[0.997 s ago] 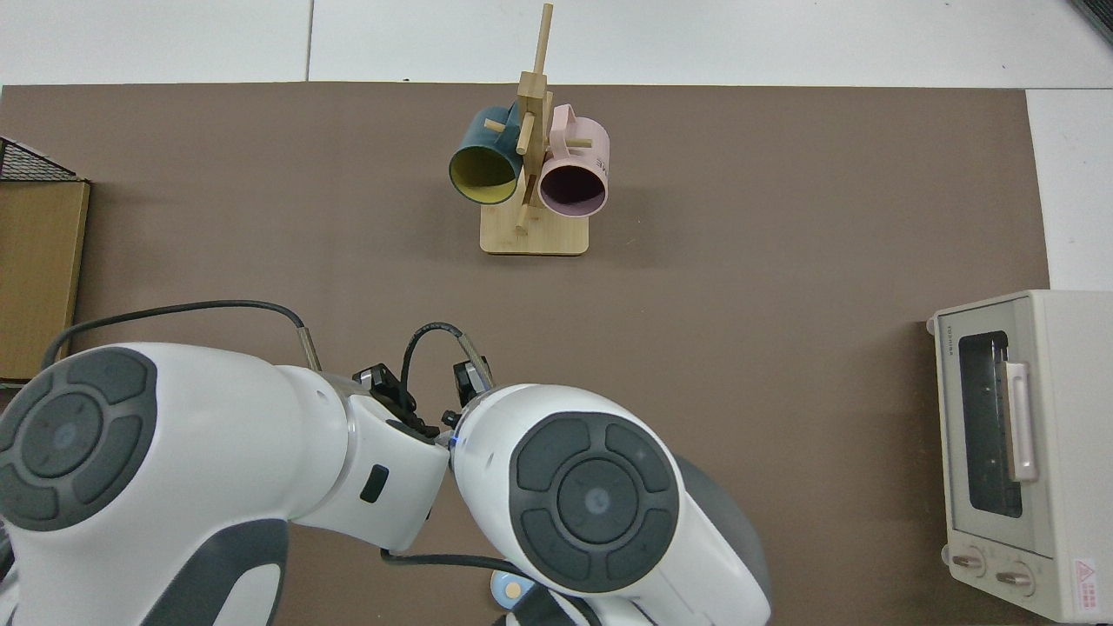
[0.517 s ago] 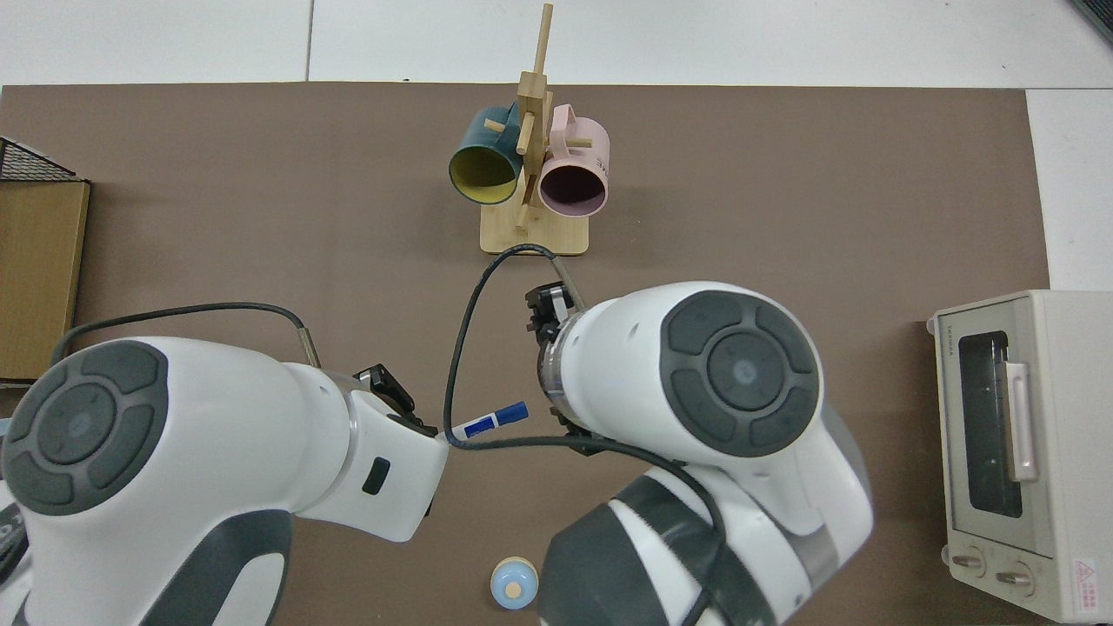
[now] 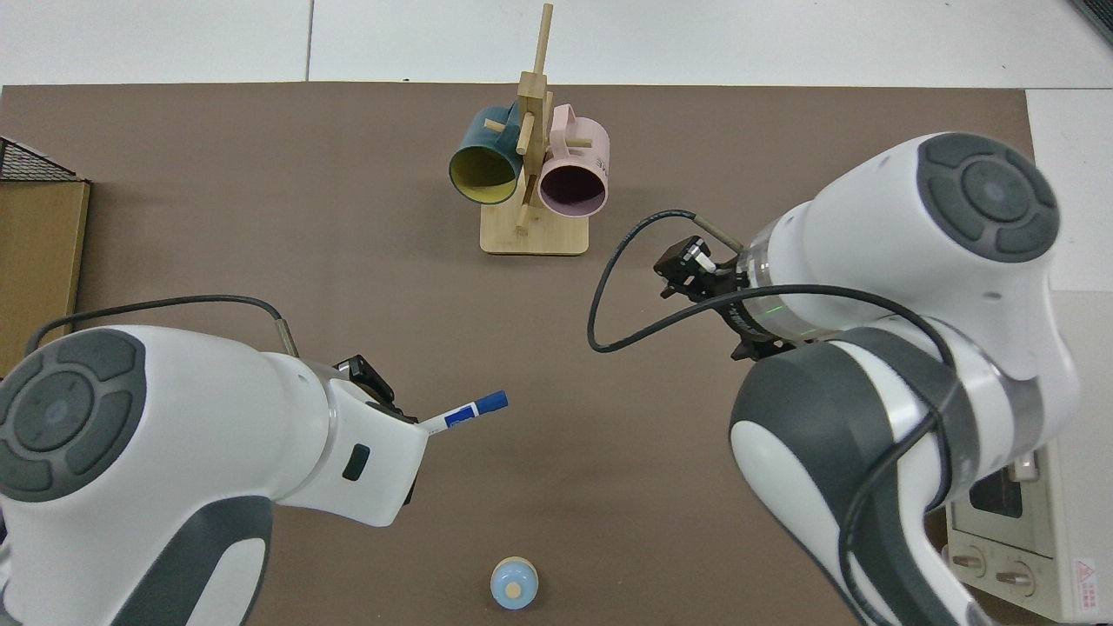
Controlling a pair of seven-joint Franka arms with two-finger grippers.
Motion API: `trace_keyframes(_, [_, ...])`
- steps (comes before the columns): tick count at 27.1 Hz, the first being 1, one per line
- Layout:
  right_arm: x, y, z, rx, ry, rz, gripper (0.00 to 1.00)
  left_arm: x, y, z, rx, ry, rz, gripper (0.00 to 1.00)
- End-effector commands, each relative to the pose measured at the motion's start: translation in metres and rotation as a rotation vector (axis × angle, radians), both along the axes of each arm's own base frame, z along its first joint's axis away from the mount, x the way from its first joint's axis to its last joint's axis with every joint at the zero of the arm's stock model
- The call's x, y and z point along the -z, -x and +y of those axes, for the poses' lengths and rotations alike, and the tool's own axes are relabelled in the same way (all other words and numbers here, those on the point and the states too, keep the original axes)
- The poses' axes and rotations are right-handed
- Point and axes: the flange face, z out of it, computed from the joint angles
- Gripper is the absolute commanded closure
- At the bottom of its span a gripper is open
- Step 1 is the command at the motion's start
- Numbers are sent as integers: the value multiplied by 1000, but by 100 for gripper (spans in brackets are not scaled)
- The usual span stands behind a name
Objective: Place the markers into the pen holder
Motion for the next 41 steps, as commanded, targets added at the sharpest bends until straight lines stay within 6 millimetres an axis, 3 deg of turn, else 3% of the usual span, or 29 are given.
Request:
trace_keyframes(1, [-2, -5, -46, -236, 19, -5, 0, -1, -5, 11, -17, -49, -30, 100])
trace_keyframes(5, [-10, -6, -77, -399, 50, -18, 0, -4, -10, 22, -21, -93, -56, 100])
trace_keyframes(9, [-20, -1, -91, -518, 79, -24, 0, -16, -16, 38, -47, -108, -61, 100])
trace_keyframes(19, [-61, 36, -90, -570, 93, -6, 0, -33, -25, 80, -93, -224, -97, 100])
trace_keyframes(23, [-66, 46, -91, -581, 95, 8, 0, -38, -26, 90, -100, -272, -97, 100])
trace_keyframes(29, [-64, 43, -105, -708, 83, 0, 0, -49, -30, 105, -99, -367, -126, 100])
trace_keyframes(33, [-63, 37, -118, -704, 84, -11, 0, -63, -36, 122, -54, -414, -155, 100])
trace_keyframes(36, [-64, 33, -121, -698, 117, -38, 0, -75, -42, 146, -33, -439, -174, 100])
trace_keyframes(41, [-63, 29, -126, -654, 132, -41, 0, -85, -47, 160, -2, -525, -208, 100])
